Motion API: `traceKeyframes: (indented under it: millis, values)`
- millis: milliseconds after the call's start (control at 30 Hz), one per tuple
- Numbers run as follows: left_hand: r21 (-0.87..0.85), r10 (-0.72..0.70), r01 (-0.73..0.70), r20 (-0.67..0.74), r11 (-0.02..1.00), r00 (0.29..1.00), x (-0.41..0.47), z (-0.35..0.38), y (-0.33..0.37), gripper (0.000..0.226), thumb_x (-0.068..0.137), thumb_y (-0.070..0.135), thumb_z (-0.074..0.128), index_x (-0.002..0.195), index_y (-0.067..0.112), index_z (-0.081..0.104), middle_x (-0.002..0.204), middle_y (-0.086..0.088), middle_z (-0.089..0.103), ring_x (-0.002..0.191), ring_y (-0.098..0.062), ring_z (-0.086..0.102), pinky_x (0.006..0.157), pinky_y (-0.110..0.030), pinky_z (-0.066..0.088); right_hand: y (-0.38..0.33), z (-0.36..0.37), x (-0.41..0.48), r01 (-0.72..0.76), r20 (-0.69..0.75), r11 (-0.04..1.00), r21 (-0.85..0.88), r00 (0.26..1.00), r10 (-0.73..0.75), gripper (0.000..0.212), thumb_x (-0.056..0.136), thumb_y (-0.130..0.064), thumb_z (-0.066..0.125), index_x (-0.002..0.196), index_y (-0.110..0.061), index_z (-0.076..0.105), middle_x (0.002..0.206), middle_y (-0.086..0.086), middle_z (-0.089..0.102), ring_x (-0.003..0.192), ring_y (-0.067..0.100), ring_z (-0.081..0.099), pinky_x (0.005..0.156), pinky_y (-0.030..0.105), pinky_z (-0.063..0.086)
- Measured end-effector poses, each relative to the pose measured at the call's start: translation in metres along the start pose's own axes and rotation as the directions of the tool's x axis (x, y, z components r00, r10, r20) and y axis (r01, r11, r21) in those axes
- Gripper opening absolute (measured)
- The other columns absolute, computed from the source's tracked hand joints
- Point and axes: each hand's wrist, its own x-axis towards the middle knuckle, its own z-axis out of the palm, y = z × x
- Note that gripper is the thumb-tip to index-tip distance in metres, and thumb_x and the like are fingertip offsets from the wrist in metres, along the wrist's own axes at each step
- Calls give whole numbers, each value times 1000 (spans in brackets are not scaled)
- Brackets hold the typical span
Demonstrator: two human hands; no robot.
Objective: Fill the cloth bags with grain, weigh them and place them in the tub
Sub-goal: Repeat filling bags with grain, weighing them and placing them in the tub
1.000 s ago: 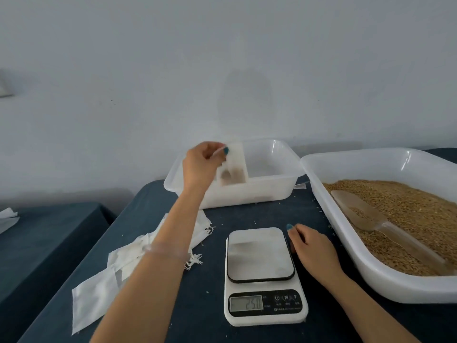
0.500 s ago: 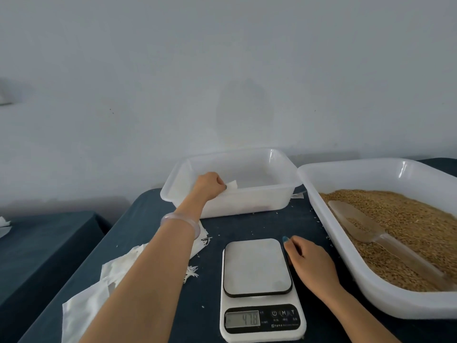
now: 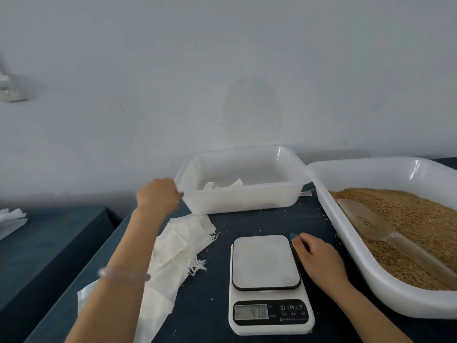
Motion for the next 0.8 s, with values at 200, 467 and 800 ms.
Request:
traceKeyframes:
  millis: [200, 467, 800]
  values:
    - [318, 8, -176, 466, 932, 885, -48, 36, -14, 54, 94, 59, 52, 119, 11, 57, 117, -3, 61, 106, -22, 60, 88, -33, 48, -1, -1, -2, 10, -12, 1000, -8, 1000, -10, 44, 98, -44, 46, 60, -22, 43, 51, -2, 47, 44, 7, 41, 45, 25, 28]
    - [208, 62, -157, 399, 965, 915, -57, 56, -17, 46, 104, 46, 38, 72, 13, 39, 74, 1, 42, 78, -21, 49, 73, -30, 39, 0, -1, -3, 29, -9, 1000, -6, 1000, -30, 44, 99, -43, 46, 61, -21, 44, 52, 0, 48, 44, 8, 42, 45, 26, 28]
    - [-118, 119, -90, 272, 989, 955, -53, 47, -46, 45, 108, 28, 27, 66, 12, 26, 63, -3, 32, 58, -17, 28, 61, -29, 28, 0, -1, -3, 28, -9, 1000, -12, 1000, -28, 43, 99, -42, 46, 61, -22, 44, 52, -1, 48, 44, 7, 42, 45, 26, 28]
